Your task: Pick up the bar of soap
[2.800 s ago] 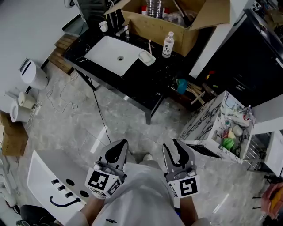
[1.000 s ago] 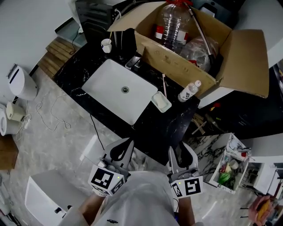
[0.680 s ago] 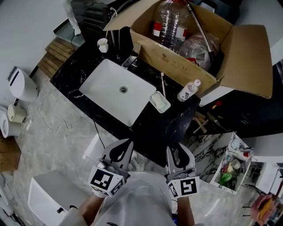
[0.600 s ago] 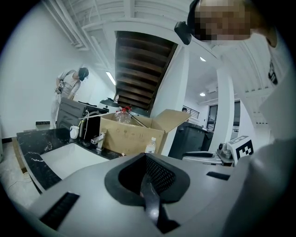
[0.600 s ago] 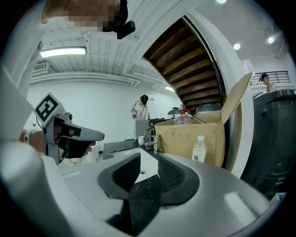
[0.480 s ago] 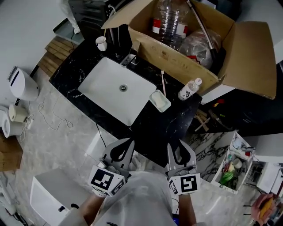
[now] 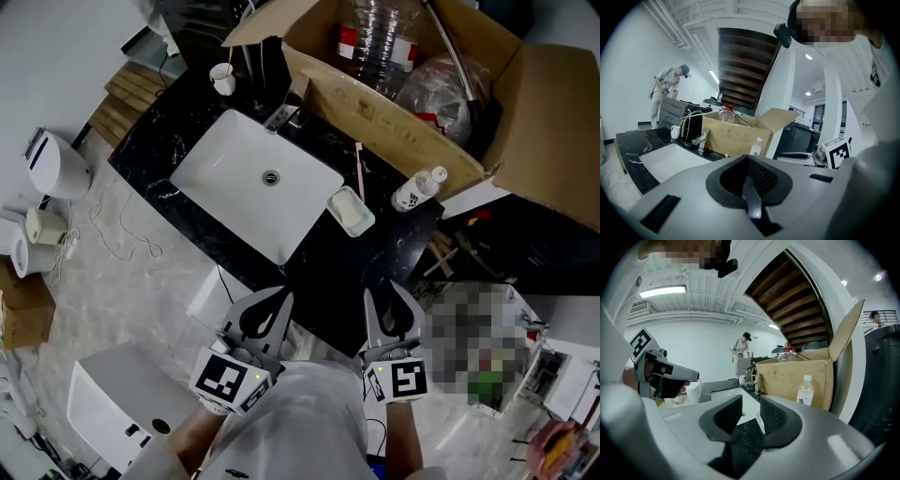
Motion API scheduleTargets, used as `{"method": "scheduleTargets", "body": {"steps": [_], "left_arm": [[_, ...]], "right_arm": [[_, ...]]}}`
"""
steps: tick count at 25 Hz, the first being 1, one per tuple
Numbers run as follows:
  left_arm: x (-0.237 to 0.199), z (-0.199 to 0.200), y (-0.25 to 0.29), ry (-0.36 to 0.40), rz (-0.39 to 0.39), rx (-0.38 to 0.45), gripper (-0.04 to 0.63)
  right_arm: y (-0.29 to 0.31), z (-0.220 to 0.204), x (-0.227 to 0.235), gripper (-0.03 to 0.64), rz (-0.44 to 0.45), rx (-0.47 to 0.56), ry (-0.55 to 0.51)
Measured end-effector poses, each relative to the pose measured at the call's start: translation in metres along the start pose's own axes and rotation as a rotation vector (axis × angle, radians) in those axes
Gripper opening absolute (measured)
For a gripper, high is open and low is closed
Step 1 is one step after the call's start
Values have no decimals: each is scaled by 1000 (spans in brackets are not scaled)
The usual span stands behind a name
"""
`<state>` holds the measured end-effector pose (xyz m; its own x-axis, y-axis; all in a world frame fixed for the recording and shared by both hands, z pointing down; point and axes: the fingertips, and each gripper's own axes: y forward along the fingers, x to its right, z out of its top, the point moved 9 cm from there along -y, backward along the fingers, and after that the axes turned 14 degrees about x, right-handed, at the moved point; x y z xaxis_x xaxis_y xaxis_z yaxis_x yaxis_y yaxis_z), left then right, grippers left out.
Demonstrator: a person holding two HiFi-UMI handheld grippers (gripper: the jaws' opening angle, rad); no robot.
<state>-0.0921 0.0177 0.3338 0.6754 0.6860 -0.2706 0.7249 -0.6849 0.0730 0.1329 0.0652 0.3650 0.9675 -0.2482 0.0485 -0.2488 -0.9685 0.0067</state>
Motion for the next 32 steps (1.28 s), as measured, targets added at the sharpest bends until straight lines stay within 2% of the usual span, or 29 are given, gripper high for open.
{"method": "scheduleTargets", "body": {"steps": [13,22,29,32], "left_arm": [[-16,-7,21,-5,12,-30,0],[-29,-14,39,-6,32,-51,0],[-35,-19,54,-35,59,-67,0],[-39,-23,59,-3,49,-66,0]], "right_arm": [[43,-12,10,113,49,-31,-22],[79,-33,24,114,68,-118,-3],[110,-54,37,141,112,-189,-15],[125,-65,43,183,136,-225,6]]}}
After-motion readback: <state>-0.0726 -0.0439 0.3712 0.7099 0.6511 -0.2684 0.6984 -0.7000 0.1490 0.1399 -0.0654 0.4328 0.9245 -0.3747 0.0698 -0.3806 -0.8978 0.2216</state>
